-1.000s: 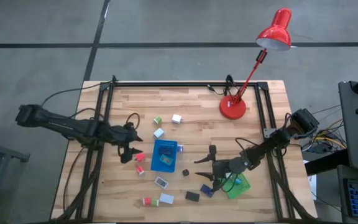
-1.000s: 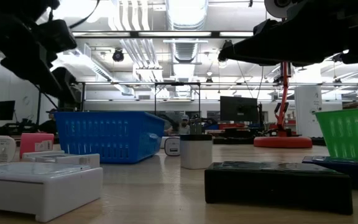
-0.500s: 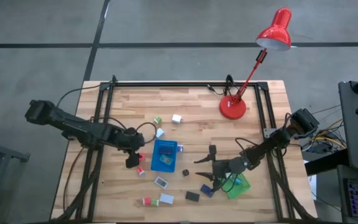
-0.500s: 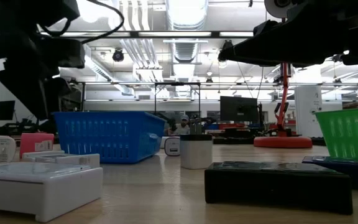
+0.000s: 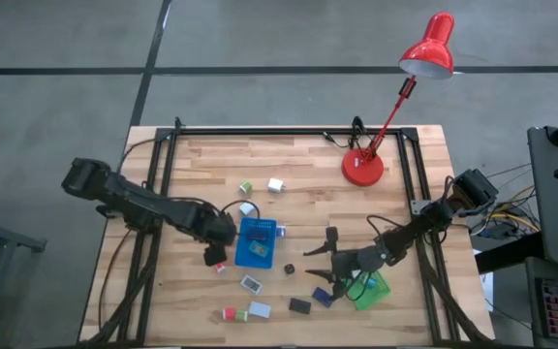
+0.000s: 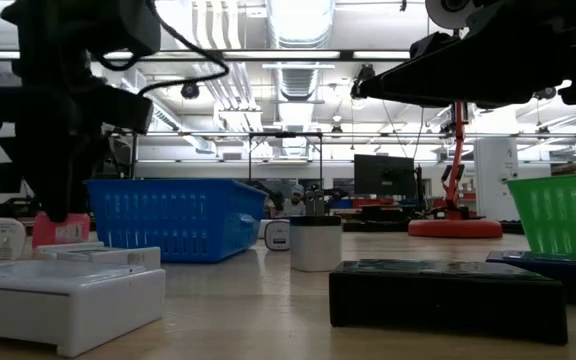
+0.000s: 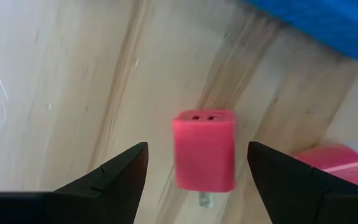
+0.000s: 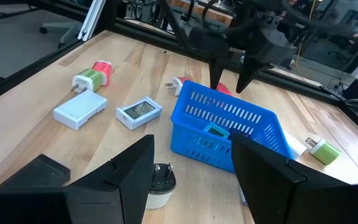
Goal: Pick & Place Office items
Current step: Put the pink charger adapter into the green bin
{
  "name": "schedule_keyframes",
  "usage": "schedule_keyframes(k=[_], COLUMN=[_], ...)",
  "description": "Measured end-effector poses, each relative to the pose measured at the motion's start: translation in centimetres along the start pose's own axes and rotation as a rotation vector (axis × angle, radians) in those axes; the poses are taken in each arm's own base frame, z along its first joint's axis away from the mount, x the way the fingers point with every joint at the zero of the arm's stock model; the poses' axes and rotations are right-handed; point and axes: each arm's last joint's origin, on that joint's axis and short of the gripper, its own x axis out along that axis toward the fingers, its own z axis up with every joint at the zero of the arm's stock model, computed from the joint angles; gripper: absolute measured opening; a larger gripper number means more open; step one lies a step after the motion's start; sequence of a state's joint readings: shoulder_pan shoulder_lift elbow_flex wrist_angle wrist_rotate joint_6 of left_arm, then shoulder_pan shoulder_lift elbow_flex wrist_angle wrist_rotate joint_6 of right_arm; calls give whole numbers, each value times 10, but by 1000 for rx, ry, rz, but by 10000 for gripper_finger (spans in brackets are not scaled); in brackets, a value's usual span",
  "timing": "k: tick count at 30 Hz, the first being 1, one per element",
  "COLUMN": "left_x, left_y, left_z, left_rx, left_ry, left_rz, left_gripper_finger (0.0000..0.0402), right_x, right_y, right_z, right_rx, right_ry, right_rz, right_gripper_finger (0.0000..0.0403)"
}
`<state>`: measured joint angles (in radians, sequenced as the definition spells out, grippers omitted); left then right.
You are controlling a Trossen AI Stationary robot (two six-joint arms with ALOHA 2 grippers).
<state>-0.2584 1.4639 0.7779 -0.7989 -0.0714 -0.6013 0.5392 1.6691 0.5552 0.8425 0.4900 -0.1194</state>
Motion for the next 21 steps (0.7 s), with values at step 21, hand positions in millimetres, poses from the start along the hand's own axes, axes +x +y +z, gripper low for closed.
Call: schedule_keyframes(k=[21], left_x=[8], left_y=[0], left_z=[0], left_rx=[-20], left_ry=[25], left_rz=[25], left_gripper_finger=[276], right_x=[0], right_y=[0], right_z=[0], right_rx=[7], right_ry=[1], right_rz=[0], right_gripper_finger=[210])
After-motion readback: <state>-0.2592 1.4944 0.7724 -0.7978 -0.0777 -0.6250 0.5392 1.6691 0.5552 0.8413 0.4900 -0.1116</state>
